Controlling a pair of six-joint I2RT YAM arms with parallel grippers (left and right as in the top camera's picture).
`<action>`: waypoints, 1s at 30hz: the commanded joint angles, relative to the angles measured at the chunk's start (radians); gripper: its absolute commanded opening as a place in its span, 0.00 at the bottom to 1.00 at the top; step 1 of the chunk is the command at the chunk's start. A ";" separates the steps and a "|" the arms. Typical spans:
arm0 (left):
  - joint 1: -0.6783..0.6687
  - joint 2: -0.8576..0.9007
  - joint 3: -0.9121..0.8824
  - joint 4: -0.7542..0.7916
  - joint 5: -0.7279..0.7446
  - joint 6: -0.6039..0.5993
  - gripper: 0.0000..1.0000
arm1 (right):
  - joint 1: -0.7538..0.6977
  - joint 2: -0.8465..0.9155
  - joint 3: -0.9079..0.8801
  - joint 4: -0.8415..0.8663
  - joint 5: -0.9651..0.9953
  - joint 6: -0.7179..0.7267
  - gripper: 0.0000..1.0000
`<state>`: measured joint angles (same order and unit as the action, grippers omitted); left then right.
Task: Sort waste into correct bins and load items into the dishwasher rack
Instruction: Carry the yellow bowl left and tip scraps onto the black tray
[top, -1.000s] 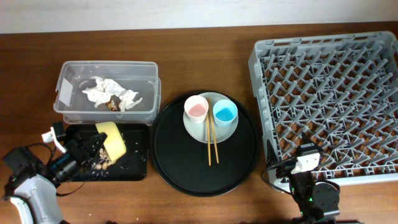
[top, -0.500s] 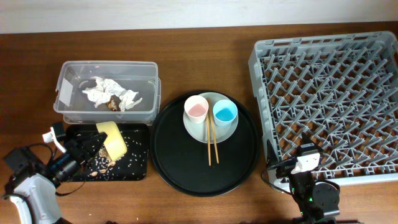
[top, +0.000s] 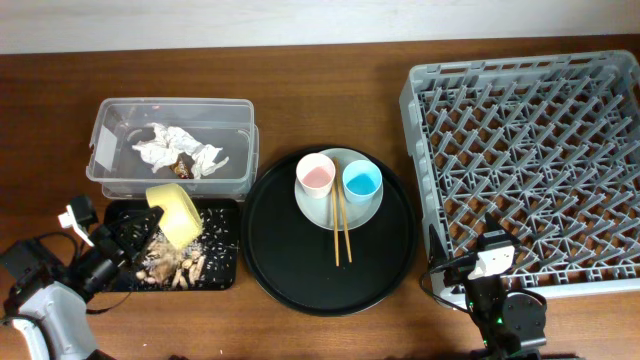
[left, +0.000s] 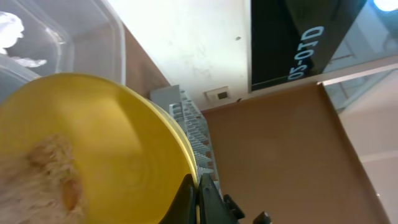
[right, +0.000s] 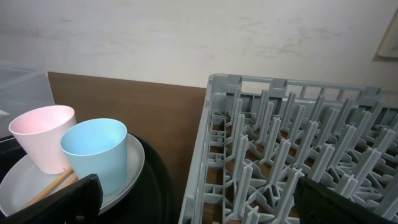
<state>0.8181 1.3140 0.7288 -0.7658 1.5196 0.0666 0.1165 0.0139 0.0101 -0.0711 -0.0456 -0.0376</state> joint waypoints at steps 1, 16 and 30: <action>0.006 0.006 -0.006 0.003 0.055 -0.063 0.00 | -0.006 -0.005 -0.005 -0.004 -0.002 -0.003 0.99; 0.005 0.006 -0.006 0.013 0.055 -0.167 0.00 | -0.006 -0.005 -0.005 -0.004 -0.002 -0.003 0.99; 0.005 0.006 -0.006 0.067 0.055 -0.263 0.00 | -0.006 -0.005 -0.005 -0.004 -0.002 -0.003 0.99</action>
<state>0.8185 1.3140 0.7231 -0.7734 1.5482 -0.1520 0.1165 0.0139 0.0101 -0.0711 -0.0456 -0.0368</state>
